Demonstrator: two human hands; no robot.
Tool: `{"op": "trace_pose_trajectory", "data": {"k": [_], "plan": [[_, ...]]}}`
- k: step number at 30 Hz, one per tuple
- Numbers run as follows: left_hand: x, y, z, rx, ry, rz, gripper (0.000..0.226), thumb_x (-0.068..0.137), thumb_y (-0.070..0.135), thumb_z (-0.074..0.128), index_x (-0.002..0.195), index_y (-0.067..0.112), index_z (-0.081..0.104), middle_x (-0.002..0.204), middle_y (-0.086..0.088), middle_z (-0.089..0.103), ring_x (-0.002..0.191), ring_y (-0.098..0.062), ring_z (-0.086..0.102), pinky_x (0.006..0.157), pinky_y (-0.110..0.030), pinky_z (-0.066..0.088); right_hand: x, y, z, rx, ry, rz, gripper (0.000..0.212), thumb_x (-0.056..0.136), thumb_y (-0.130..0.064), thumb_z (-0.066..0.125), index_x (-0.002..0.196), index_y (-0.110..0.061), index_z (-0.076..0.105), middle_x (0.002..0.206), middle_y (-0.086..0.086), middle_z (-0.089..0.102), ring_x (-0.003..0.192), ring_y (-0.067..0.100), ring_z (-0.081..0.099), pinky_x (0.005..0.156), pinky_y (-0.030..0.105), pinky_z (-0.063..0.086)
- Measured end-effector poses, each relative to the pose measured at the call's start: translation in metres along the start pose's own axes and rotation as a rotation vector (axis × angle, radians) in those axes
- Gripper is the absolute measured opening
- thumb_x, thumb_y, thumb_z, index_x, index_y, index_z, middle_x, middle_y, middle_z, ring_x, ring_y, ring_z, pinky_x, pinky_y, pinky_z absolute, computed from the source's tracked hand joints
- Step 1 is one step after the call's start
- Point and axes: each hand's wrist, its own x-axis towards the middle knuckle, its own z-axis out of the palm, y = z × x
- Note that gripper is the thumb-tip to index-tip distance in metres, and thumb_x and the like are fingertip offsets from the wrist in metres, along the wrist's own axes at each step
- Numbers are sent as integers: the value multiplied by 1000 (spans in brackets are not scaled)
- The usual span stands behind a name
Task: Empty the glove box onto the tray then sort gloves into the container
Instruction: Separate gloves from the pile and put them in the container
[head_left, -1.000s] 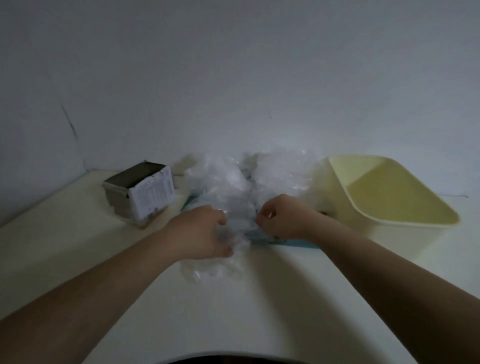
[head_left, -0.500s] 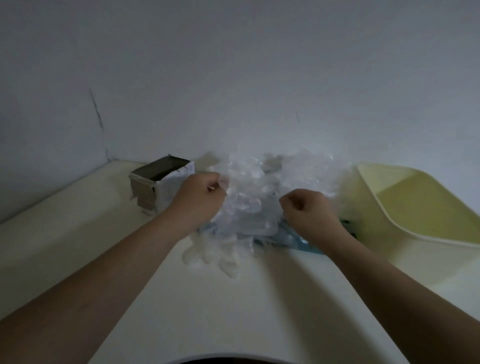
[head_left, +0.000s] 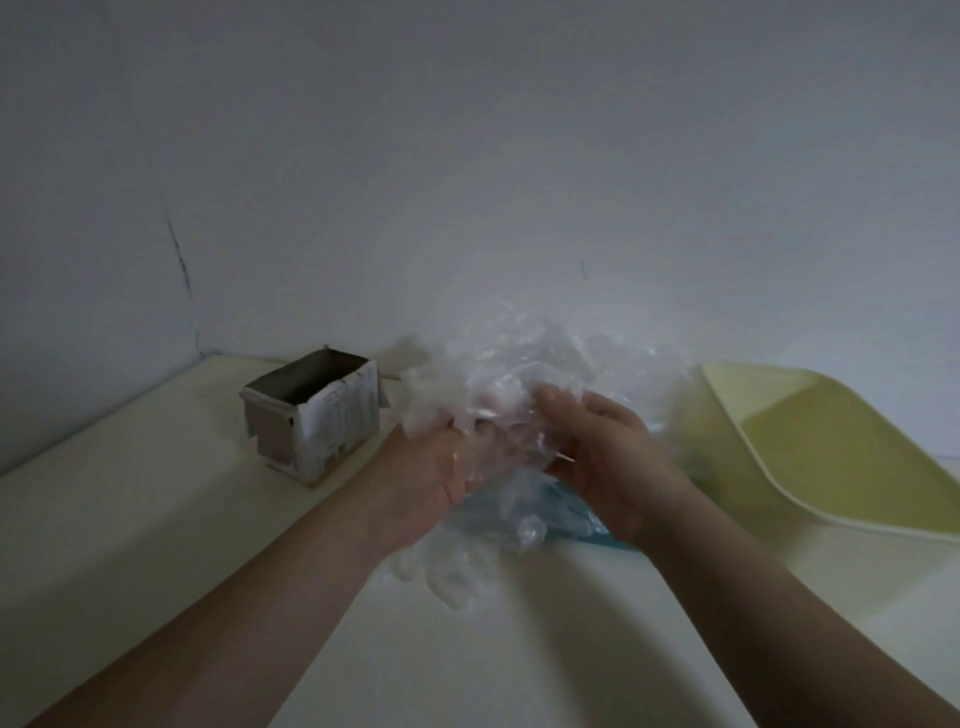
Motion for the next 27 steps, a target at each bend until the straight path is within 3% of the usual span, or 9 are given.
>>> {"op": "trace_pose_trajectory", "data": {"k": [3, 6, 9, 12, 14, 17, 19, 22, 27], "plan": [[-2, -7, -5, 98, 108, 5, 38, 90, -25, 50, 107, -1, 74, 117, -25, 73, 108, -36, 72, 103, -48, 56, 5, -1, -8, 113, 60, -16, 37, 91, -11, 72, 114, 16, 62, 101, 23, 68, 90, 33, 68, 82, 39, 58], [10, -3, -22, -68, 372, -4, 41, 91, -22, 43, 113, 1, 69, 121, -27, 71, 107, -38, 74, 97, -52, 59, 8, -11, -18, 41, 100, -6, 6, 91, 0, 67, 96, 1, 71, 85, 19, 71, 69, 26, 70, 64, 33, 60], [15, 14, -31, -91, 418, -43, 27, 104, 20, 54, 121, 4, 67, 117, -18, 76, 101, -29, 74, 90, -43, 59, 10, -16, -22, -100, 91, -2, 11, 88, 4, 69, 82, -5, 71, 79, 20, 70, 60, 27, 64, 55, 31, 56], [16, 22, -24, 173, 141, -110, 65, 89, 64, 65, 128, 12, 65, 119, -9, 77, 112, -25, 73, 98, -44, 55, 11, -16, -18, -209, 47, 2, 11, 87, 5, 71, 84, -6, 71, 78, 19, 71, 54, 24, 60, 47, 26, 49], [17, 17, -12, 295, 55, -87, 53, 89, 47, 77, 125, 8, 68, 116, -12, 77, 107, -25, 75, 95, -41, 57, 13, -13, -16, -250, 28, 7, 10, 88, 3, 72, 85, -6, 72, 77, 18, 72, 52, 22, 58, 46, 25, 47], [23, 10, 2, 362, 123, 31, 21, 95, 23, 75, 103, 4, 76, 89, -16, 76, 77, -26, 67, 72, -33, 53, 11, -5, -18, -251, 17, -26, 7, 91, -7, 75, 84, -9, 74, 72, 16, 67, 55, 26, 47, 53, 27, 40], [26, 11, 2, 350, 189, 89, 16, 95, 22, 74, 96, 7, 77, 78, -10, 72, 64, -22, 59, 63, -31, 45, 9, 0, -24, -246, 66, -39, 15, 91, -22, 79, 83, -11, 73, 68, 17, 59, 59, 28, 41, 58, 29, 35], [26, 21, -2, 251, 323, 126, 11, 93, 22, 76, 99, 13, 77, 81, -5, 76, 60, -16, 61, 65, -34, 46, 4, 2, -40, -345, 223, -71, 28, 91, -33, 78, 77, -10, 68, 53, 10, 51, 41, 17, 36, 45, 21, 29], [16, 39, -12, 320, 427, 191, 15, 95, 27, 74, 105, 16, 76, 81, 0, 77, 58, -15, 52, 53, -28, 44, -5, -3, -50, -639, 402, -171, 46, 96, -53, 63, 85, -10, 74, 55, 1, 64, 46, 12, 54, 52, 29, 46]]}}
